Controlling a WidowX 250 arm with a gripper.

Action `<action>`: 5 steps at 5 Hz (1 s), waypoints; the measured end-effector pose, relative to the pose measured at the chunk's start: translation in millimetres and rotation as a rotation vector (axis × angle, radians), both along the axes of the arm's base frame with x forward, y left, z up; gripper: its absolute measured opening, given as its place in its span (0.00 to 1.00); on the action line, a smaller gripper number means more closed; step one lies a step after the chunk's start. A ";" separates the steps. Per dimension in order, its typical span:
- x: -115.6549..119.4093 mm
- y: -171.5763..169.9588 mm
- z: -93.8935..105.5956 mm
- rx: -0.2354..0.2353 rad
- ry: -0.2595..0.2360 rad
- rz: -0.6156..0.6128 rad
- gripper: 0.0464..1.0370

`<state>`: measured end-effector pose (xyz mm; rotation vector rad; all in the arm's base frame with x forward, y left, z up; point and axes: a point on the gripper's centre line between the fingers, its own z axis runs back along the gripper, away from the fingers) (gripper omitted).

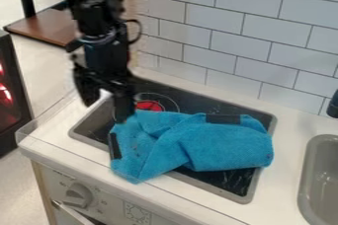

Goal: Fold the cloth from left to right

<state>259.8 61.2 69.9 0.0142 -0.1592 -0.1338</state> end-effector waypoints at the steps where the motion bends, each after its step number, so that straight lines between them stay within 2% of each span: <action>1: -3.3 7.9 -3.4 0.026 0.000 0.035 0.96; 2: -3.4 10.0 -15.7 0.024 0.030 0.053 0.96; 5: 10.2 12.6 -48.9 0.035 0.070 0.099 0.96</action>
